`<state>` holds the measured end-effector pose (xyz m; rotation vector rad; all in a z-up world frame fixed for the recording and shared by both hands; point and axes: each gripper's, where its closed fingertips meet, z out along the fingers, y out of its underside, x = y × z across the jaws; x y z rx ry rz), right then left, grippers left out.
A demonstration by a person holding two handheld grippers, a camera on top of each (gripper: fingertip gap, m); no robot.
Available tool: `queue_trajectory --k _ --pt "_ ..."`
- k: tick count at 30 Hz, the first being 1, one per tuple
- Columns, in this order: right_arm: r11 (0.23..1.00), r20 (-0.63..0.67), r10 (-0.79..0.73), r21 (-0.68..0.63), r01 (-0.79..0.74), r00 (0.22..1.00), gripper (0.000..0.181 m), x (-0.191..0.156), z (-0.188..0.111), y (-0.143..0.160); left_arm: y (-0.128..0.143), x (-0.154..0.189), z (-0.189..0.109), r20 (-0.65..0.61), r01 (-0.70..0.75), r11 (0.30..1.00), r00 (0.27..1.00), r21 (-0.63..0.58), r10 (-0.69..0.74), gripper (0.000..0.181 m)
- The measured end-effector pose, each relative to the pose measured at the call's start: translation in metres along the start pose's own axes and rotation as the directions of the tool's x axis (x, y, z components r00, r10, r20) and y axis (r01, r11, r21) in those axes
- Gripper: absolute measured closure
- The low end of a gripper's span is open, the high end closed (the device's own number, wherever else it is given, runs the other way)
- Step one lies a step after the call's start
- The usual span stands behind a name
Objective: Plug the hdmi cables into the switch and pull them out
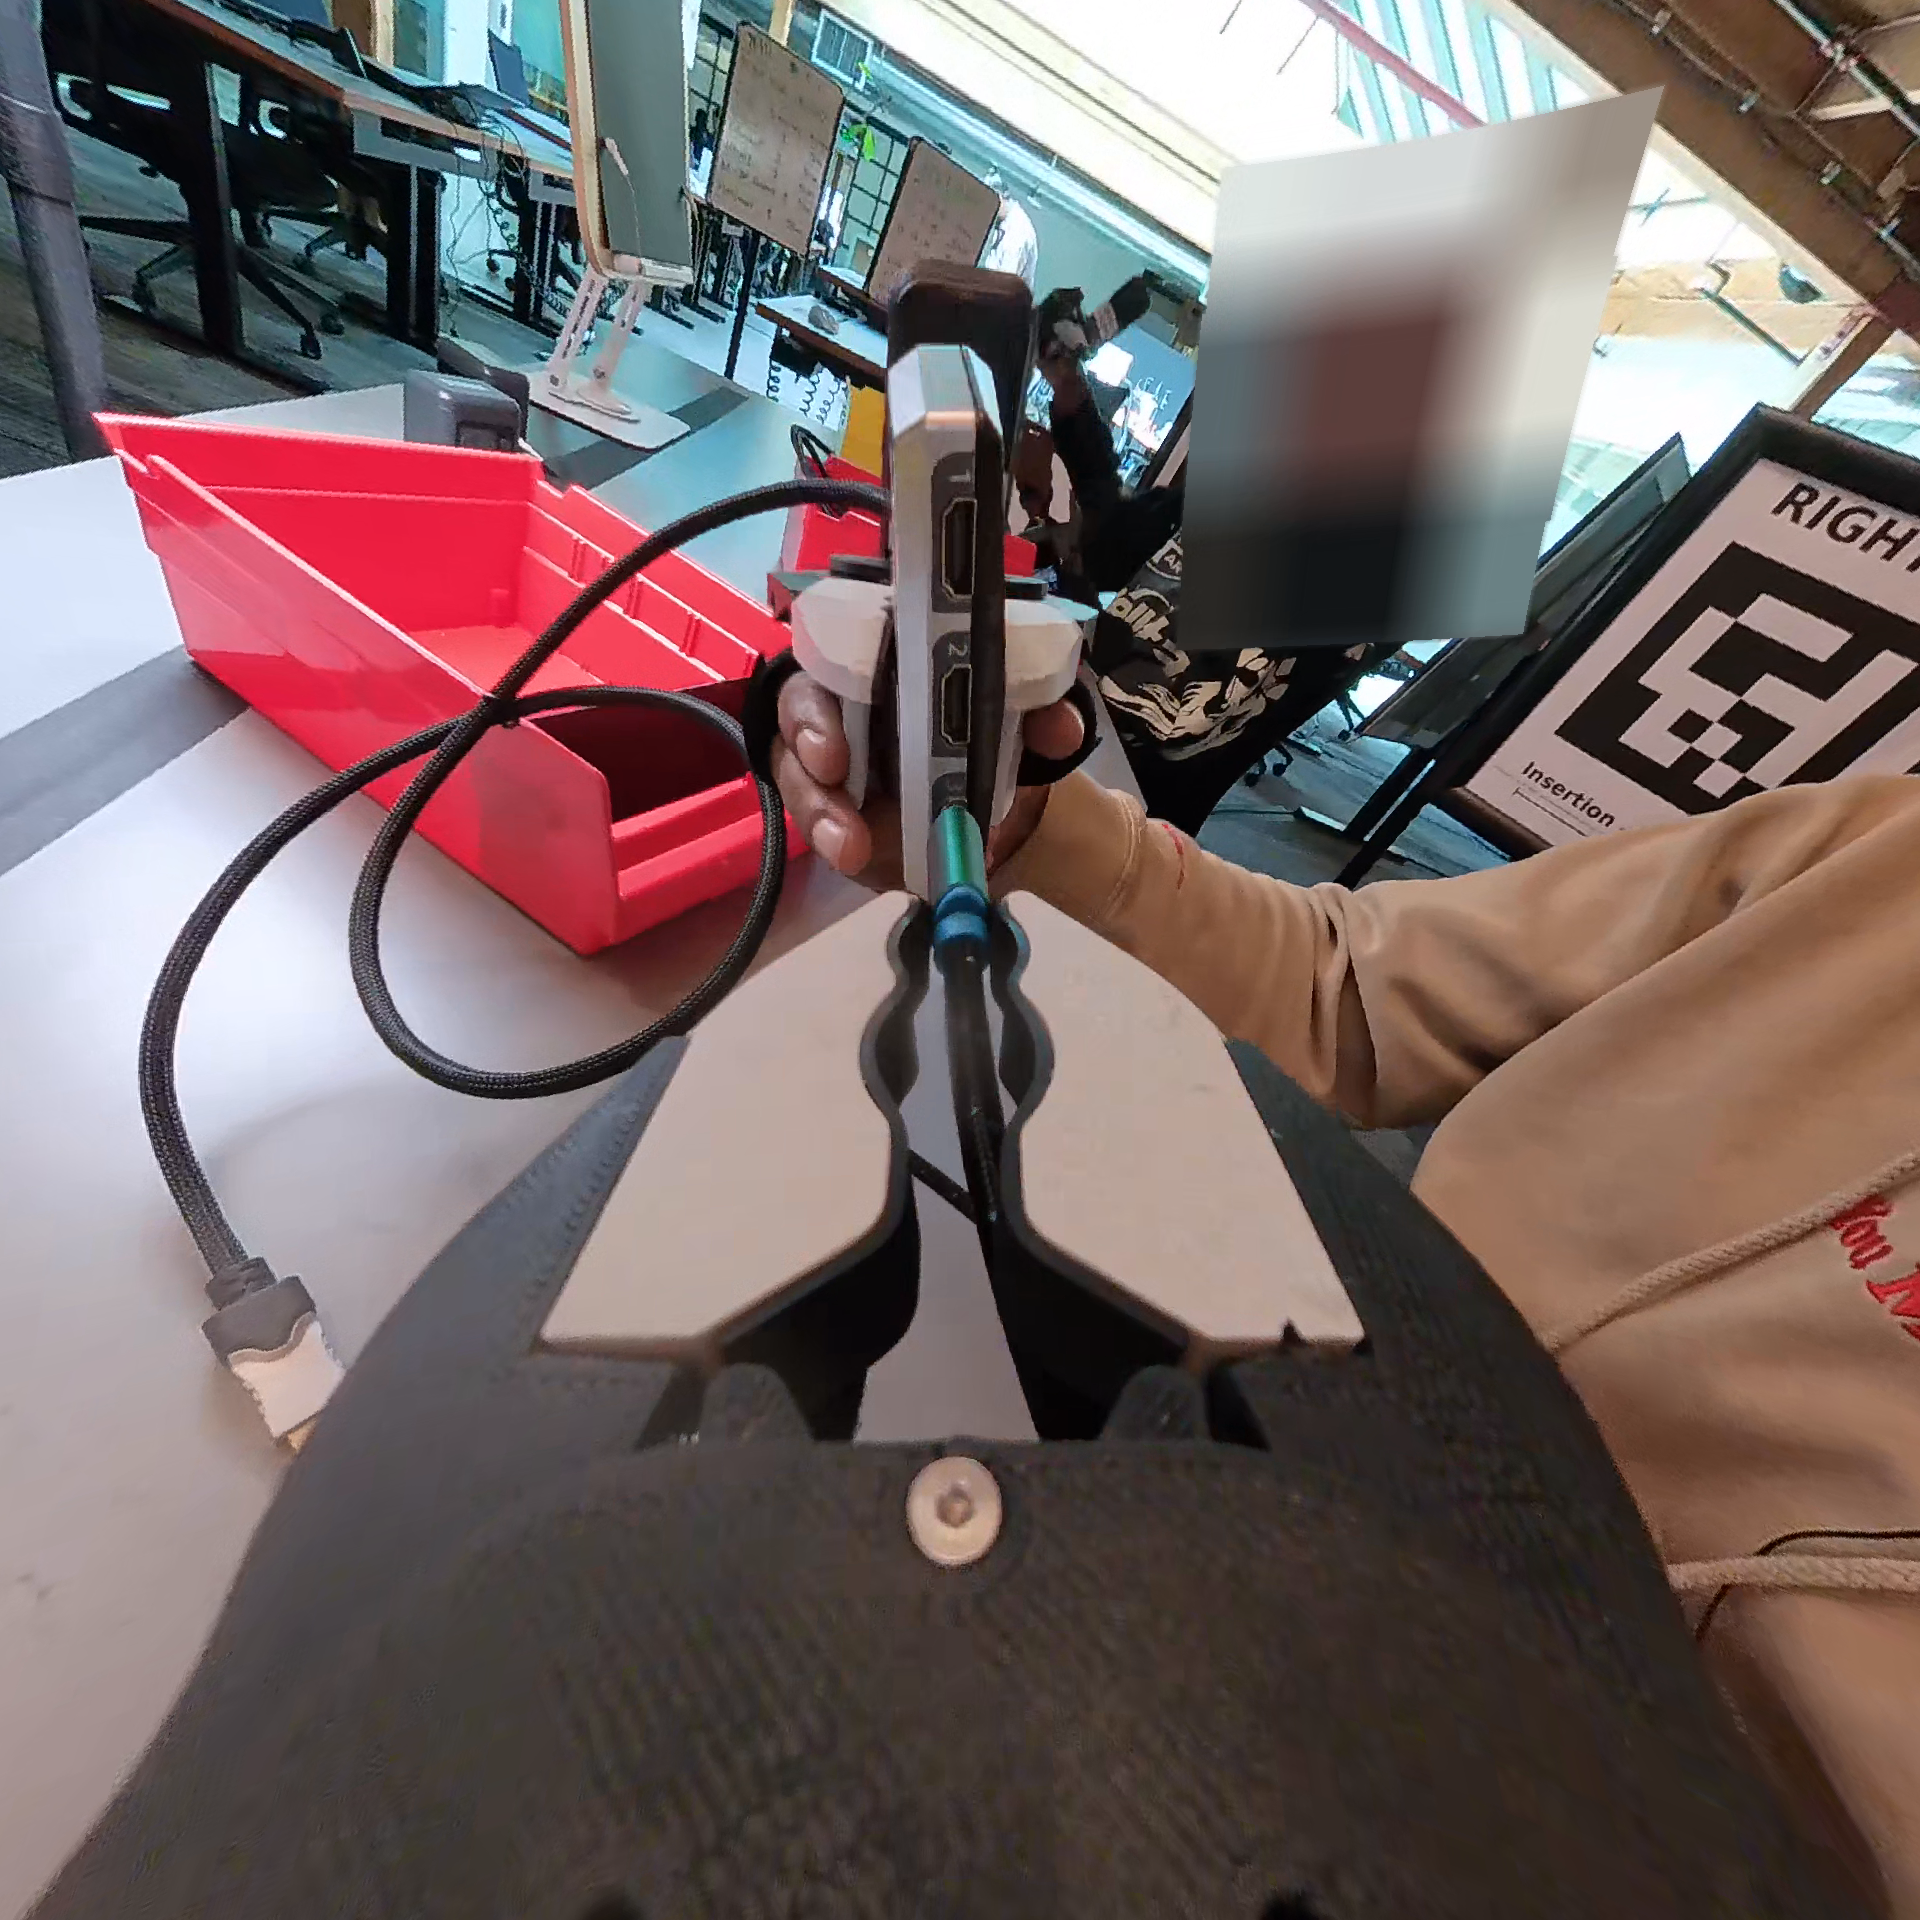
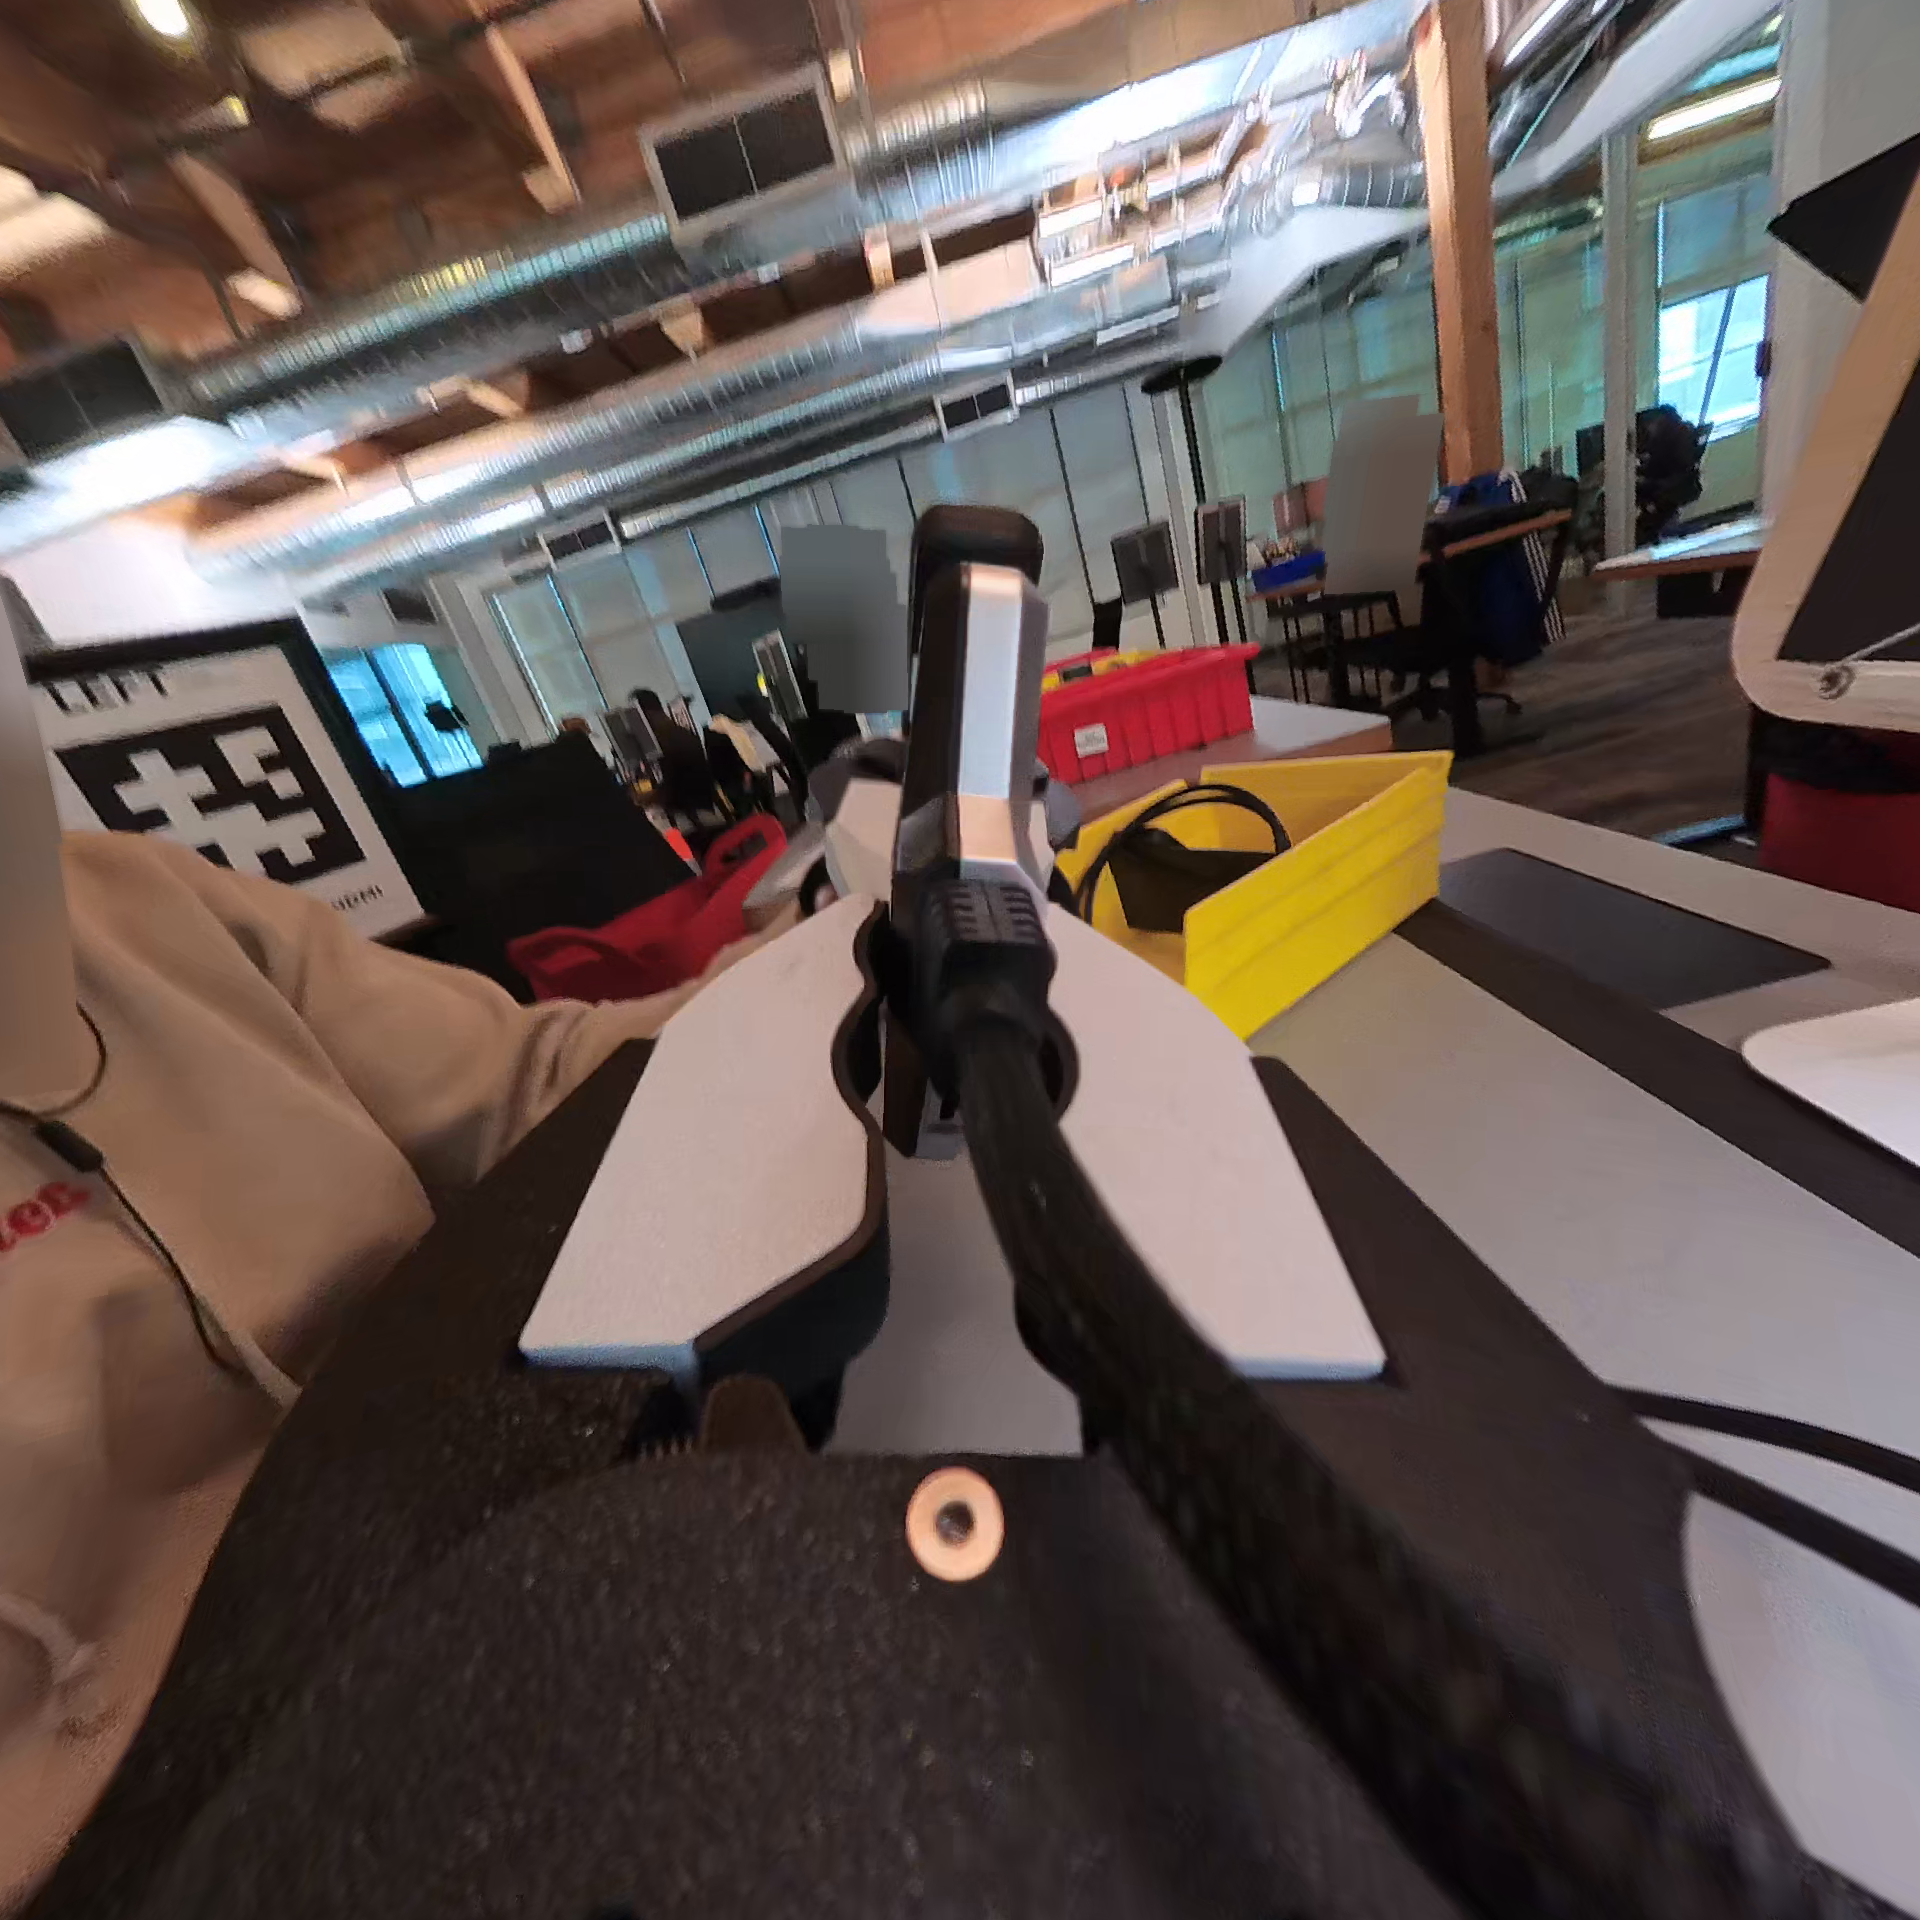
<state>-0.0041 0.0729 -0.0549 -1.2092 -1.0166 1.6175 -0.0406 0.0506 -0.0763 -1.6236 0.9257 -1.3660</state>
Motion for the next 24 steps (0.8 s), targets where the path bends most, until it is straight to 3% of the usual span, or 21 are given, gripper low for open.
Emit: queue_trajectory --k 4,9,24 --pt "0.988 -0.011 -0.072 -0.140 0.070 0.997 0.155 -0.004 -0.001 0.016 0.003 0.003 0.001 -0.020 -0.004 1.000 1.000 -0.021 0.004 0.170" --pt "0.974 0.027 -0.088 -0.206 0.092 0.996 0.158 -0.014 -0.002 0.022 0.008 0.008 0.002 -0.048 -0.018 0.998 0.999 -0.052 0.016 0.170" --pt "0.999 0.061 -0.011 -0.043 0.013 0.998 0.159 -0.011 0.010 0.017 0.004 0.005 -0.004 -0.025 -0.049 0.998 0.998 -0.026 0.049 0.170"
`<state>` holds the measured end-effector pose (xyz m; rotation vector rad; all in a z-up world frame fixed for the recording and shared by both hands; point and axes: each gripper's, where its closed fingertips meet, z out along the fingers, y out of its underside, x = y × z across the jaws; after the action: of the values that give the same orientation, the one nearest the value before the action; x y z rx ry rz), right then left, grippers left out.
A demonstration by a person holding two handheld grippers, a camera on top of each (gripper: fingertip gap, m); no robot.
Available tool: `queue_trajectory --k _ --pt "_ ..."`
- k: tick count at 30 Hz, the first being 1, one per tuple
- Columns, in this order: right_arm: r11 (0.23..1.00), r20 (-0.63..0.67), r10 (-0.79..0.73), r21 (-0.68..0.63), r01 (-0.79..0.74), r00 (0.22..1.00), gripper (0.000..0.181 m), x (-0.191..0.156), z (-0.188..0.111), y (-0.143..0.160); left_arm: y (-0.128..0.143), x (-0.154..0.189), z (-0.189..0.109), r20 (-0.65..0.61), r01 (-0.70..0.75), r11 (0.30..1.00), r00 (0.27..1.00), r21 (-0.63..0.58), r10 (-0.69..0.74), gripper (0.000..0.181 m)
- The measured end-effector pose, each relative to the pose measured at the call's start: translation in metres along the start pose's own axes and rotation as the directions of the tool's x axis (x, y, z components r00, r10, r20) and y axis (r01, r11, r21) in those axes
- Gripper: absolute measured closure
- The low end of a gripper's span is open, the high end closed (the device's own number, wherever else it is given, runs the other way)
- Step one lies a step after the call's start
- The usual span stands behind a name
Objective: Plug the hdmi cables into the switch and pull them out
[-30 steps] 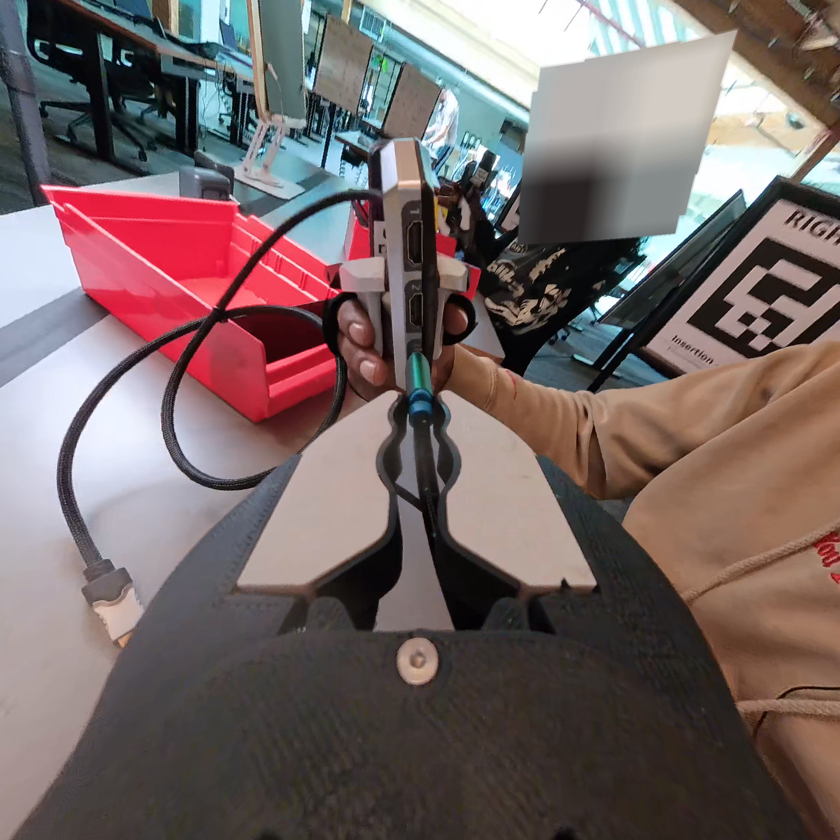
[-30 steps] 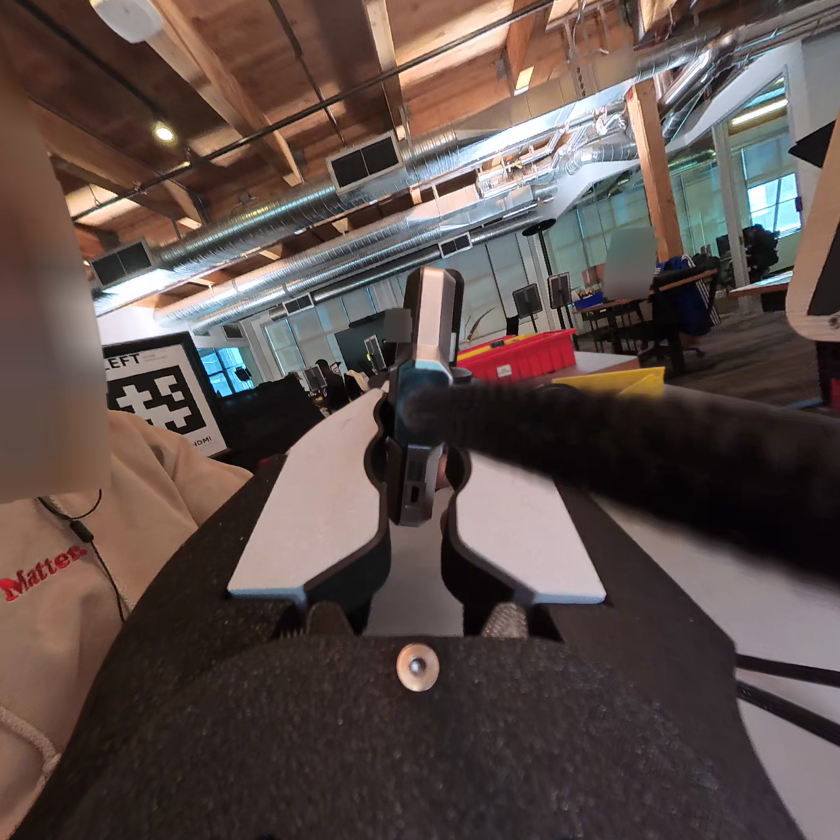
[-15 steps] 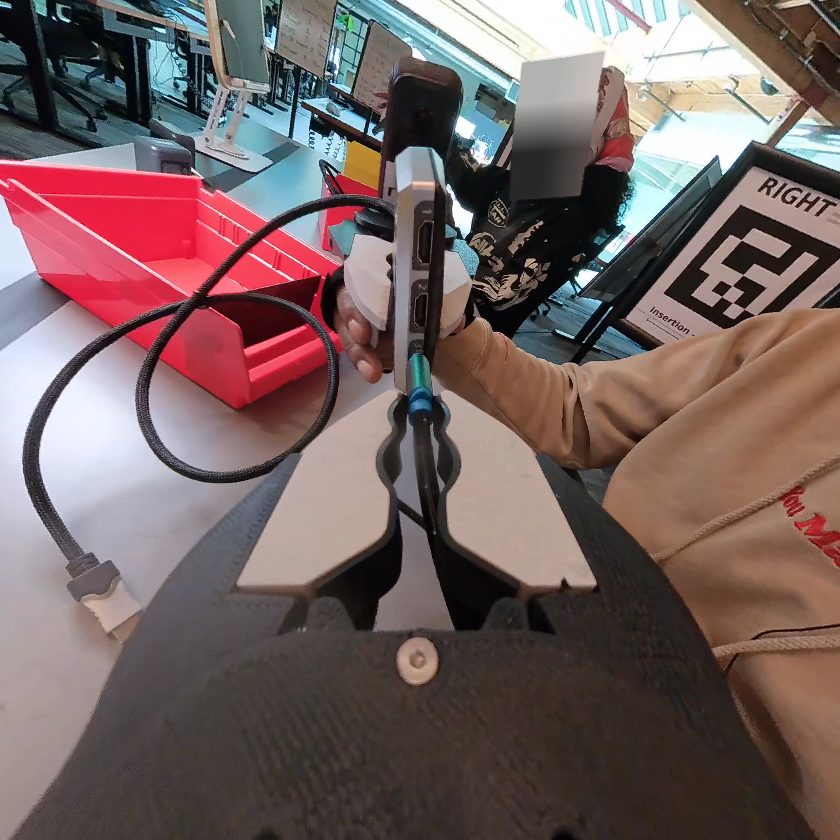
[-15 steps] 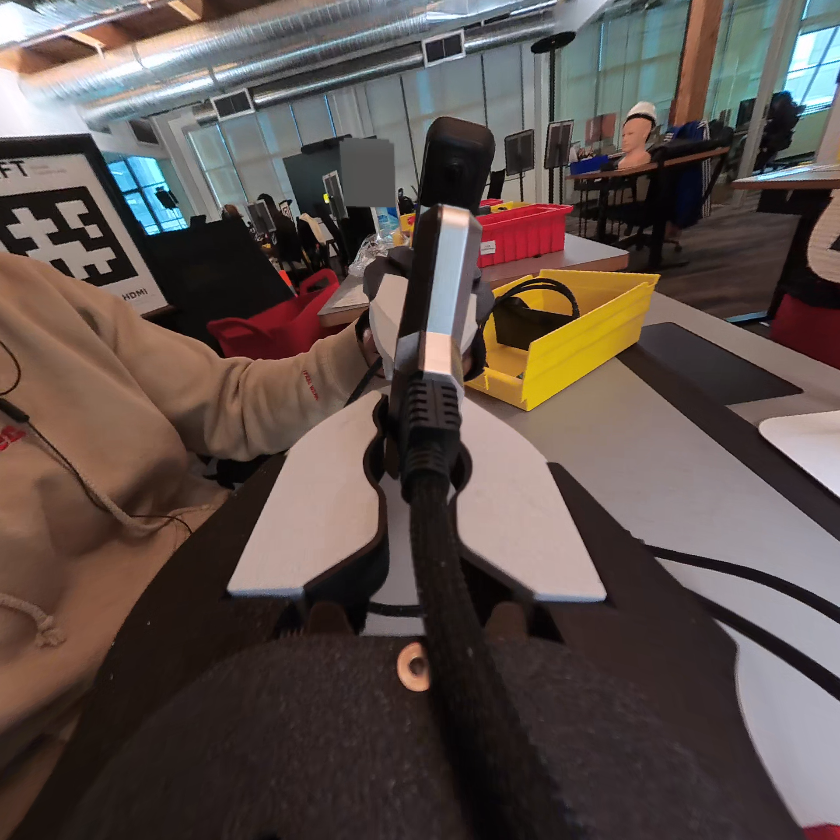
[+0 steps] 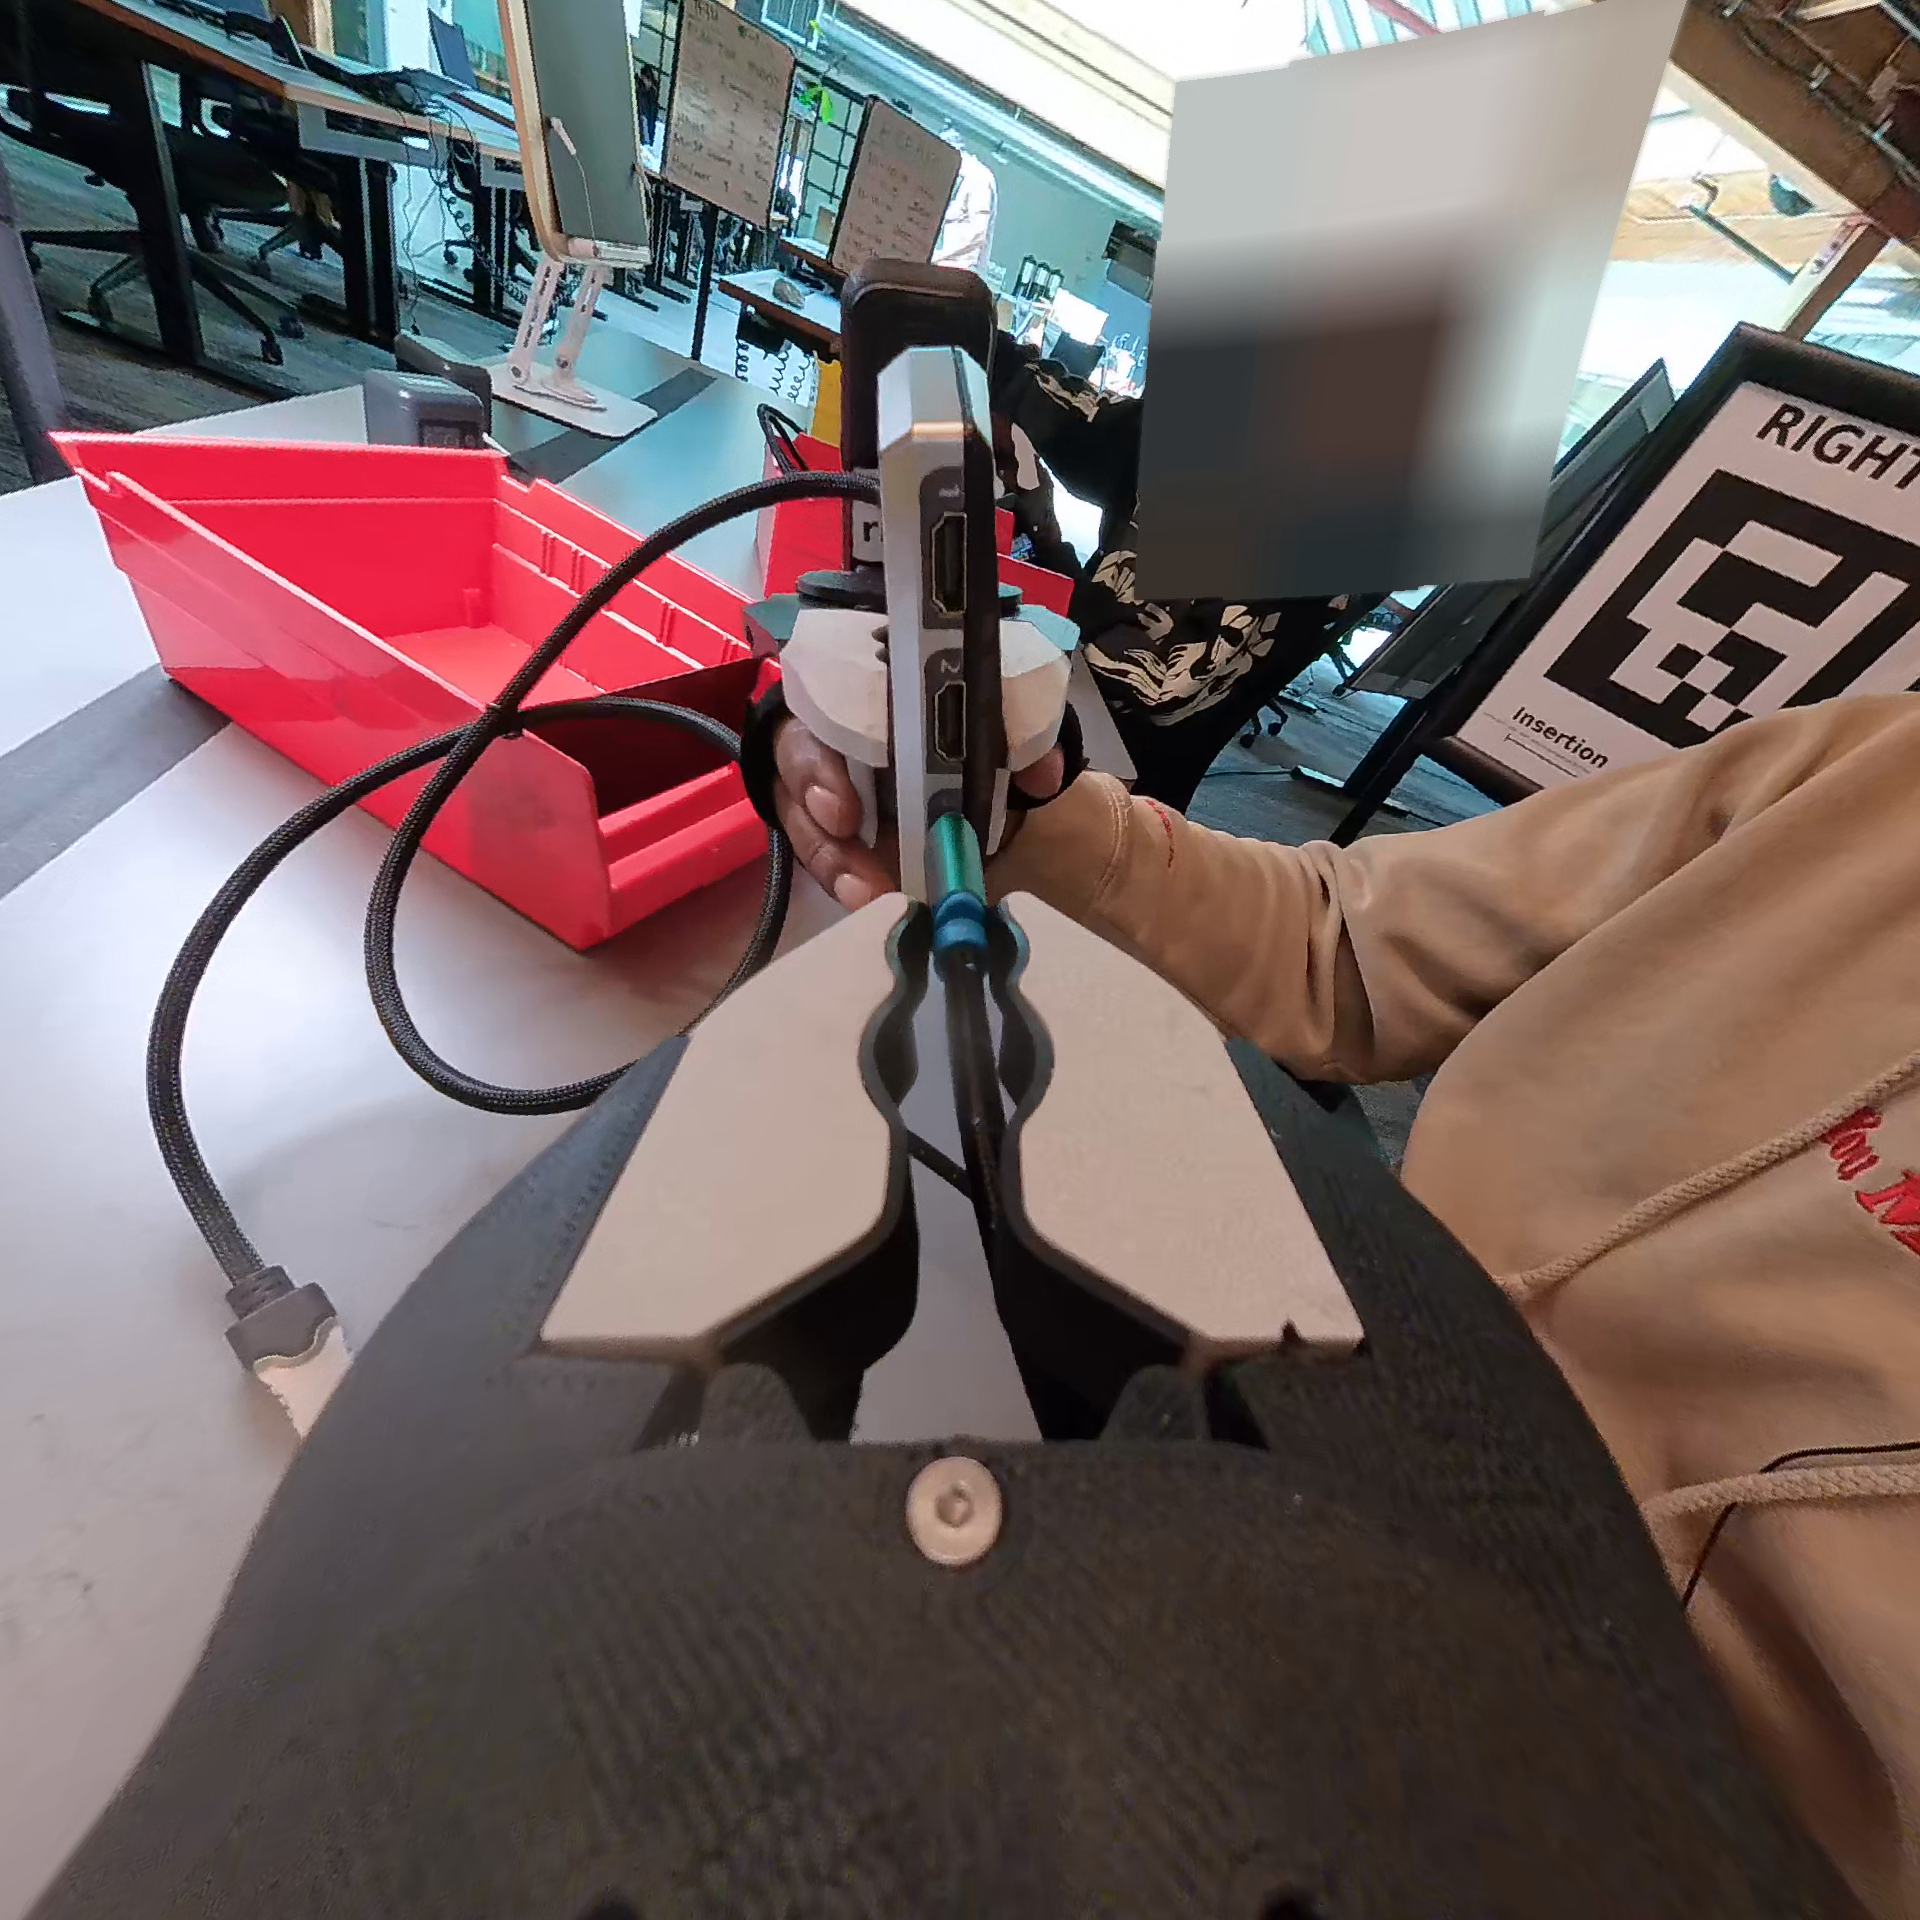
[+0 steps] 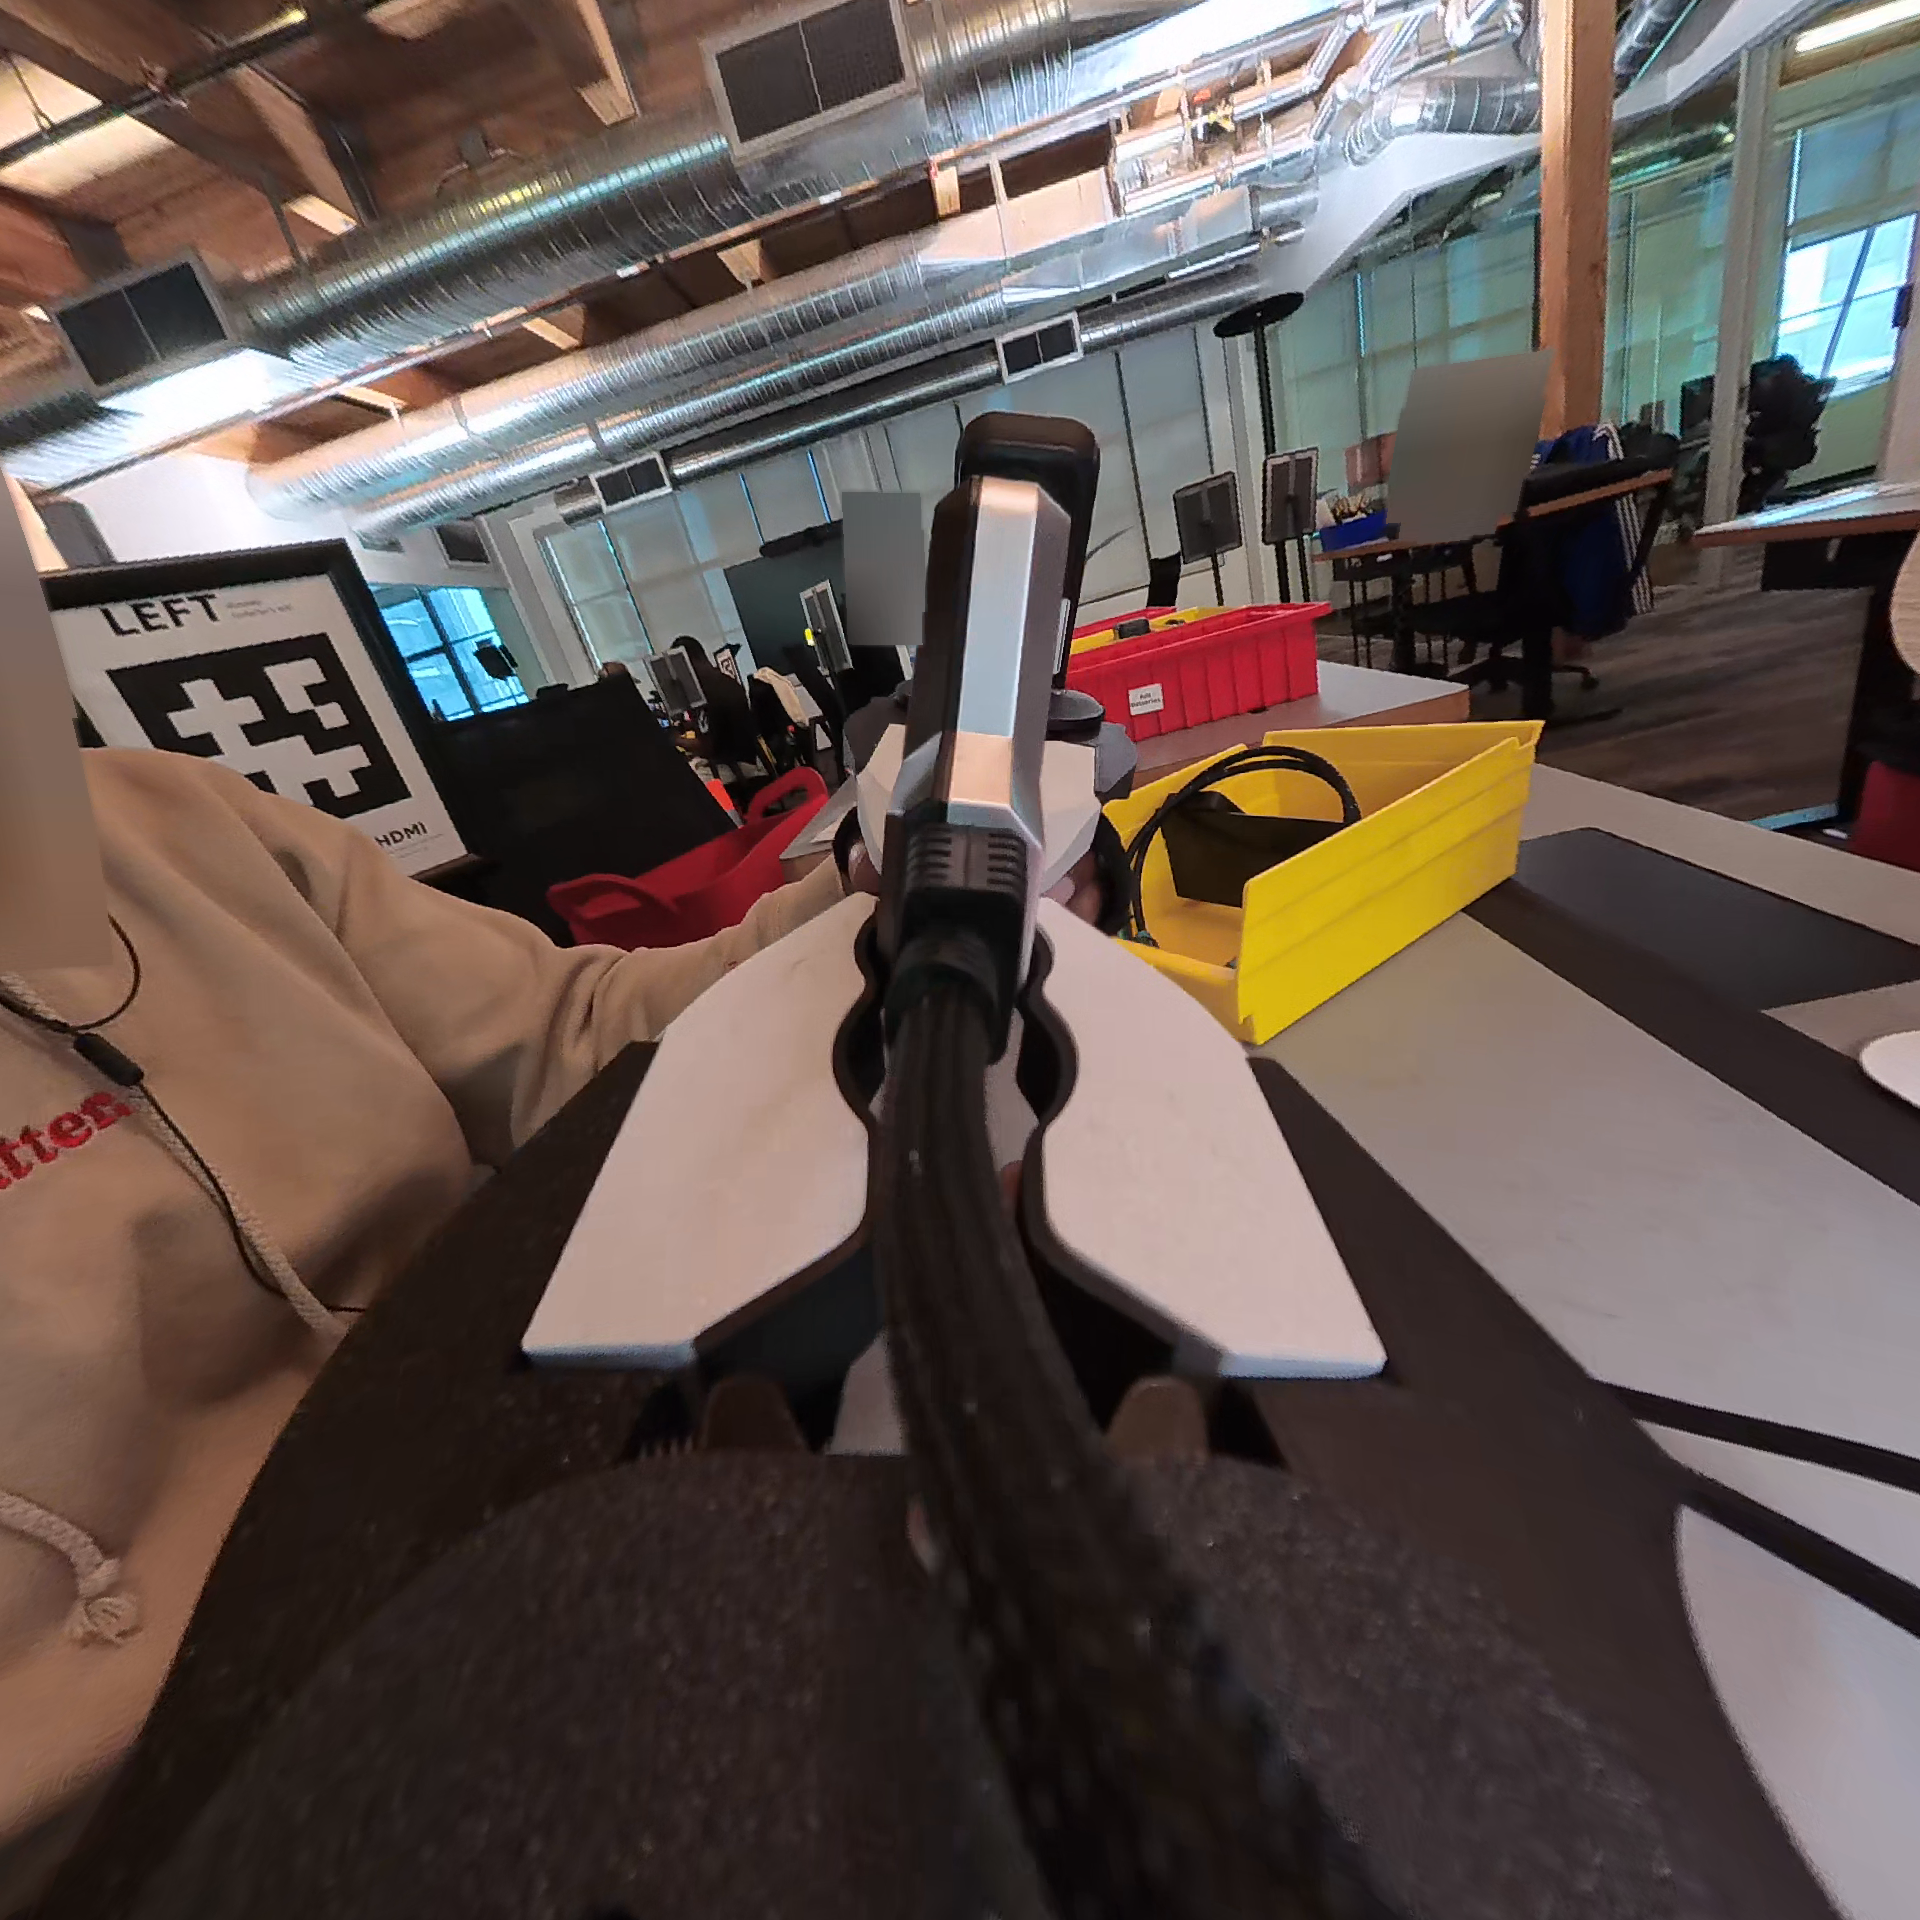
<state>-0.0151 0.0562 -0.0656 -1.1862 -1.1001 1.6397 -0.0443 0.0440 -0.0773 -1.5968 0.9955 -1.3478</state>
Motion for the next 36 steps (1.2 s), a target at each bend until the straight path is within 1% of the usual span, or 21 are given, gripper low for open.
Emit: queue_trajectory --k 6,12,15,18,20,22,23,25,28,31,33,34,36 --pt "0.997 -0.066 -0.016 -0.072 0.011 0.998 0.159 0.006 0.000 0.002 0.000 -0.006 -0.001 0.039 -0.030 1.000 0.999 0.002 0.030 0.170" --pt "0.996 -0.200 0.069 -0.038 -0.078 0.977 0.156 0.027 -0.002 -0.003 0.004 -0.019 0.000 0.087 -0.001 1.000 0.996 0.022 -0.001 0.169" --pt "0.993 -0.198 0.113 0.005 -0.115 0.974 0.157 0.030 -0.003 -0.007 0.009 -0.022 0.003 0.093 -0.002 1.000 0.996 0.002 0.002 0.169" --pt "0.994 -0.179 0.110 0.003 -0.112 0.978 0.158 0.028 -0.003 -0.006 0.011 -0.020 0.004 0.071 -0.005 1.000 0.997 -0.006 0.005 0.169" --pt "0.995 -0.150 0.101 0.012 -0.100 0.984 0.159 0.023 -0.003 -0.009 0.007 -0.018 0.002 0.060 -0.014 1.000 0.998 0.016 0.013 0.169" --pt "0.997 -0.143 0.082 0.022 -0.079 0.986 0.159 0.020 -0.004 -0.013 -0.003 -0.021 -0.006 0.099 -0.046 0.997 0.994 0.063 0.040 0.163" --pt "0.997 -0.140 0.074 0.025 -0.071 0.987 0.159 0.019 -0.006 -0.015 -0.008 -0.023 -0.012 0.128 -0.065 0.994 0.990 0.087 0.053 0.159" --pt "0.998 -0.143 0.055 0.028 -0.052 0.988 0.159 0.018 -0.009 -0.018 -0.018 -0.032 -0.029 0.216 -0.099 0.988 0.974 0.119 0.072 0.158" --pt "0.999 -0.171 0.036 0.030 -0.032 0.985 0.160 0.021 -0.014 -0.020 -0.028 -0.041 -0.061 0.327 -0.143 0.984 0.940 0.110 0.100 0.156" --pt "0.999 -0.149 0.037 0.043 -0.031 0.988 0.160 0.018 -0.018 -0.024 -0.040 -0.054 -0.111 0.494 -0.204 0.976 0.858 0.082 0.138 0.156" --pt "0.999 -0.147 0.028 0.043 -0.022 0.989 0.160 0.018 -0.021 -0.026 -0.052 -0.058 -0.145 0.551 -0.207 0.974 0.825 0.087 0.126 0.156" --pt "0.999 -0.151 0.021 0.039 -0.015 0.988 0.160 0.019 -0.023 -0.026 -0.054 -0.064 -0.163 0.586 -0.188 0.980 0.802 0.059 0.119 0.156" --pt "0.999 -0.153 0.014 0.036 -0.009 0.988 0.160 0.020 -0.024 -0.025 -0.053 -0.087 -0.206 0.690 -0.141 0.988 0.709 -0.062 0.144 0.156"
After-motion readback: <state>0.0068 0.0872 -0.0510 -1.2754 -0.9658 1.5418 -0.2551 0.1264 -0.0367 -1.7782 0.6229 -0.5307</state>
